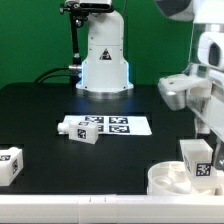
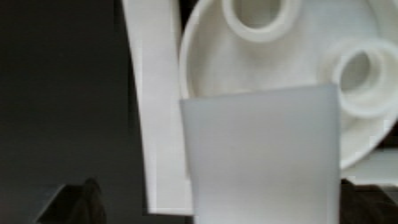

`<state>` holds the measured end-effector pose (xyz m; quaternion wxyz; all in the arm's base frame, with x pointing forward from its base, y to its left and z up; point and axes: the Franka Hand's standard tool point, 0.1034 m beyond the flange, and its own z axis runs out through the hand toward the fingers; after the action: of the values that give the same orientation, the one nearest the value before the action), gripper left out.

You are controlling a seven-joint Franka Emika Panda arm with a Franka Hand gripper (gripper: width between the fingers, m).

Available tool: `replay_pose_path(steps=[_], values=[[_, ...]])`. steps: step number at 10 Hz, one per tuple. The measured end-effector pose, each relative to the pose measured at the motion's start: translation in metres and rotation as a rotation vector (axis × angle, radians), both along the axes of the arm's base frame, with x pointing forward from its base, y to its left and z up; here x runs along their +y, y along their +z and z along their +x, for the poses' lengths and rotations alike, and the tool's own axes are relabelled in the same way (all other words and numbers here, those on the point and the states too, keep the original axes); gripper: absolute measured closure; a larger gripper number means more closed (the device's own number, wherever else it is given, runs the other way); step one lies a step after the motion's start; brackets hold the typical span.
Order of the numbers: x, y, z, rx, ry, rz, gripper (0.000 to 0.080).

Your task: Assemble stool

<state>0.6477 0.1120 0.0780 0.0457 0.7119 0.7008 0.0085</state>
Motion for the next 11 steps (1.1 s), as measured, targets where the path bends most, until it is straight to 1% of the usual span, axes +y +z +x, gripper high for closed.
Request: replay_pose_path(steps=[1, 3, 4, 5, 6, 7, 8, 9, 10, 11], values=[[0.000, -0.001, 0.000, 0.000, -0.020, 0.001, 0.0273], [-0.001, -0.001, -0.001, -0.001, -0.059, 0.004, 0.0547], [0.000, -0.001, -0.001, -0.006, -0.160, 0.013, 0.0547], [-0.001, -0.001, 0.000, -0.011, -0.236, 0.018, 0.0720], [-0.006, 0.001, 0.004, -0.020, -0.309, 0.024, 0.0774], [-0.009, 0.002, 0.007, -0.025, -0.521, 0.067, 0.0794], [-0.011, 0.002, 0.008, -0.028, -0.560, 0.077, 0.0794], [-0.010, 0.002, 0.008, -0.028, -0.533, 0.074, 0.0797], [-0.011, 0.005, 0.007, -0.018, -0.555, 0.069, 0.0798], [-0.013, 0.015, 0.008, -0.008, -0.557, 0.061, 0.0798]])
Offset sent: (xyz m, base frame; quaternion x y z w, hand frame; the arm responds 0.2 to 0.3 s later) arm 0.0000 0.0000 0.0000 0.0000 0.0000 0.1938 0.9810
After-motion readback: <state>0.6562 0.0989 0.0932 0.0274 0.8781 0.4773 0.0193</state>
